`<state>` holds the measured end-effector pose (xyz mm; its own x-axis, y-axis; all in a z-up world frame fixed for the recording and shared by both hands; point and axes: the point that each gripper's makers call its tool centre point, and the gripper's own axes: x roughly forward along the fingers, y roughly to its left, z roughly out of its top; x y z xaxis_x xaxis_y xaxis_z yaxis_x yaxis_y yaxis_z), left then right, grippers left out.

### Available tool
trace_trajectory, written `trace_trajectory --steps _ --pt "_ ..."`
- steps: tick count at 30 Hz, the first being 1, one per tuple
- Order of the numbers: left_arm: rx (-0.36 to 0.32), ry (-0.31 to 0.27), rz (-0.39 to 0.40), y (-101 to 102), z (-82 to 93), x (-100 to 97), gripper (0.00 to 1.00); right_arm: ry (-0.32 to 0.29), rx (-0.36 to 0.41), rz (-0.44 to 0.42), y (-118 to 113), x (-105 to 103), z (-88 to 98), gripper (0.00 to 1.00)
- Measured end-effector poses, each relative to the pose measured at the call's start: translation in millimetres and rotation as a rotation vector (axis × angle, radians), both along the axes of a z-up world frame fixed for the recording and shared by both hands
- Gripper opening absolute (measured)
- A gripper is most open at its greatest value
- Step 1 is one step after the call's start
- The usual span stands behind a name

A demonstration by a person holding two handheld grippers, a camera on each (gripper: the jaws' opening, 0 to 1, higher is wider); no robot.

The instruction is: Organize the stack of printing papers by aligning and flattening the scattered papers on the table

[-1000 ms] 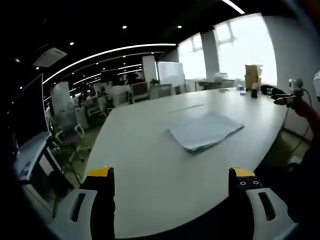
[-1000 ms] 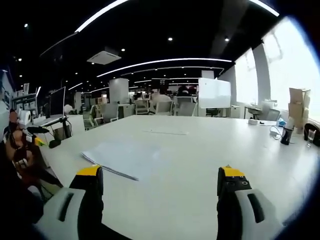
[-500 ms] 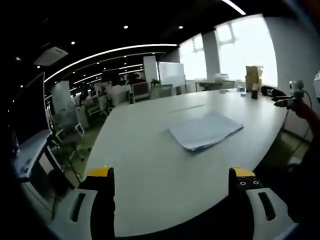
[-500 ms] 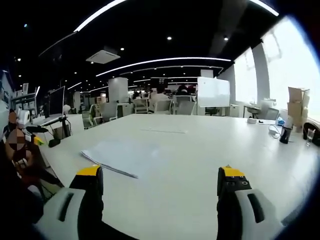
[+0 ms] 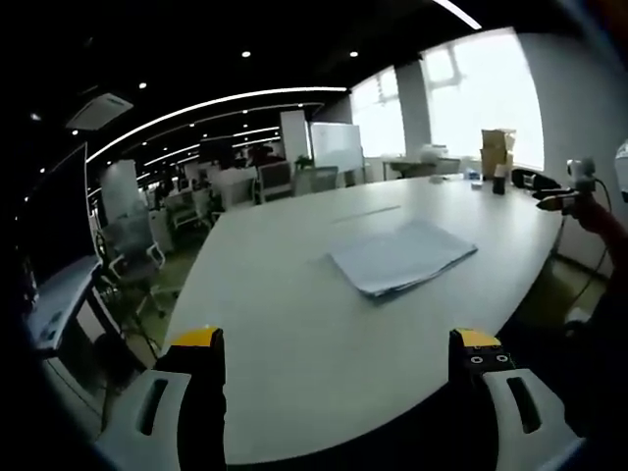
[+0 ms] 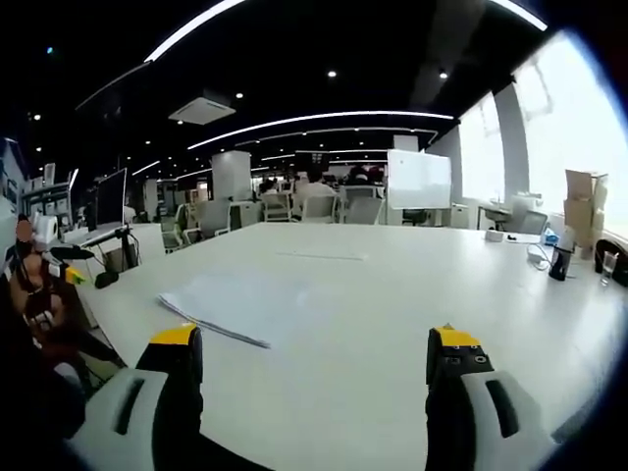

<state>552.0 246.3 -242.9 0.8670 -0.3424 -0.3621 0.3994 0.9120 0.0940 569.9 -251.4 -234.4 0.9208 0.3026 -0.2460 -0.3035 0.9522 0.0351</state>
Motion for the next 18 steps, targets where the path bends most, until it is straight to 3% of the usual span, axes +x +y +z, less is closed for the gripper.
trace_trajectory --steps 18 --pt "-0.019 0.005 -0.022 -7.7 -0.9 -0.3 0.97 -0.004 0.000 -0.001 0.1 -1.5 1.1 0.90"
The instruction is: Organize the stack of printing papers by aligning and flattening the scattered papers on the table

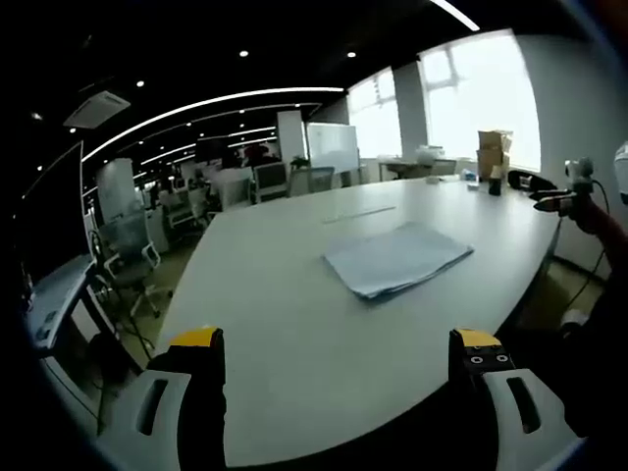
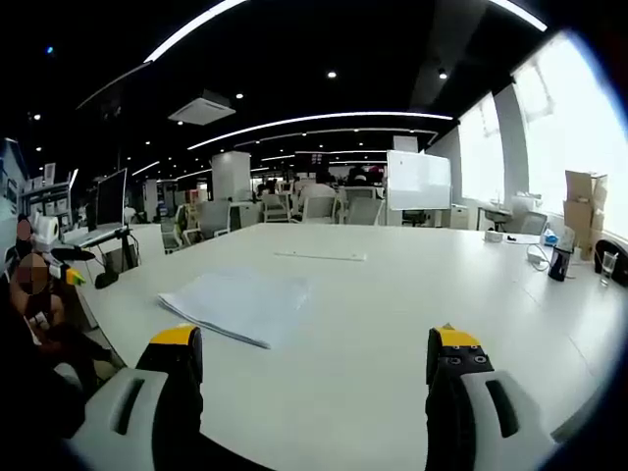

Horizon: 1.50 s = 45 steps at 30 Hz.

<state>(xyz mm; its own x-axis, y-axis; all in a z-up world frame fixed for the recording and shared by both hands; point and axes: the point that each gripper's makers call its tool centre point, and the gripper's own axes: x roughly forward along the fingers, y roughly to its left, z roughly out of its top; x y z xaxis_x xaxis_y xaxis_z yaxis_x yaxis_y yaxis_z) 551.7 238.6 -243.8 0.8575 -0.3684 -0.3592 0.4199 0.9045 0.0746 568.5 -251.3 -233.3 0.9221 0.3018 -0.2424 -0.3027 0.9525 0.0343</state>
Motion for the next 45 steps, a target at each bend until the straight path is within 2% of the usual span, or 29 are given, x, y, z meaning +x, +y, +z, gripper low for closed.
trace_trajectory --steps 15,45 --pt "-0.009 -0.009 0.008 0.9 4.8 1.4 0.97 -0.006 0.008 0.004 -0.5 -0.1 2.1 0.90" --pt "-0.001 -0.006 0.004 0.3 2.4 -3.7 0.97 -0.012 0.009 0.004 0.8 -3.9 2.4 0.90"
